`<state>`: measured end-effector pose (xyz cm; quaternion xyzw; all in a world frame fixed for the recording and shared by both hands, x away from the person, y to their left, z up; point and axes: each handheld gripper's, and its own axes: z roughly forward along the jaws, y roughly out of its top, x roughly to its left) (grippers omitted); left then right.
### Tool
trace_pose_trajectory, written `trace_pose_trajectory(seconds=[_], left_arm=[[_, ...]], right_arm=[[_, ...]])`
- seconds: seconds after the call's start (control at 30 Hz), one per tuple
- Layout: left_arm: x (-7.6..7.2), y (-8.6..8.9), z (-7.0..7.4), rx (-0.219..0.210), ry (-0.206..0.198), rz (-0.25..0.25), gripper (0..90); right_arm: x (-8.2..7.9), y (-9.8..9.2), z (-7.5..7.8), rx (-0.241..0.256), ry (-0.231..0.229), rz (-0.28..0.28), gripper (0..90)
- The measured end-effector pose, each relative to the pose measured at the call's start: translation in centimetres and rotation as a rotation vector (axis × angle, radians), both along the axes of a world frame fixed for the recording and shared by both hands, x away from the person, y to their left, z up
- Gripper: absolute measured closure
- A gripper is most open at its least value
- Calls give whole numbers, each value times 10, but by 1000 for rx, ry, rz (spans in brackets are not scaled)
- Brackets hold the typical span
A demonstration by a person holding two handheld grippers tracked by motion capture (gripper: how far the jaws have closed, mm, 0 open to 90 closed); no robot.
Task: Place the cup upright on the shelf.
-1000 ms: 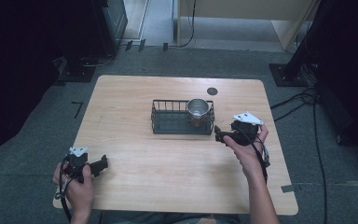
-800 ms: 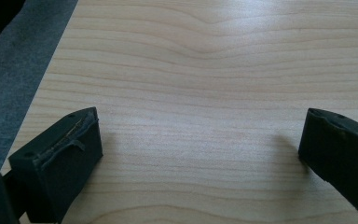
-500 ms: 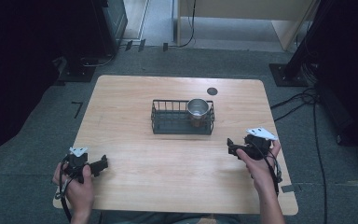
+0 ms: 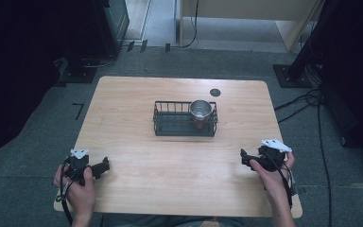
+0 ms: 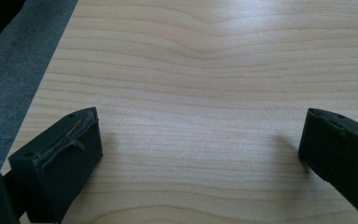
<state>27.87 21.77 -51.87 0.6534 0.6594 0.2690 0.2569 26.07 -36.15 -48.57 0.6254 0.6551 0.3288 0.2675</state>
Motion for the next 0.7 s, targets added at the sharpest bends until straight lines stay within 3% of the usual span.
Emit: trace_pose_trajectory(seconds=[0.7], left_arm=[[0,0,0,0,0,0,0]], right_arm=[[-34,-36,-32,-2,64,-92,0]])
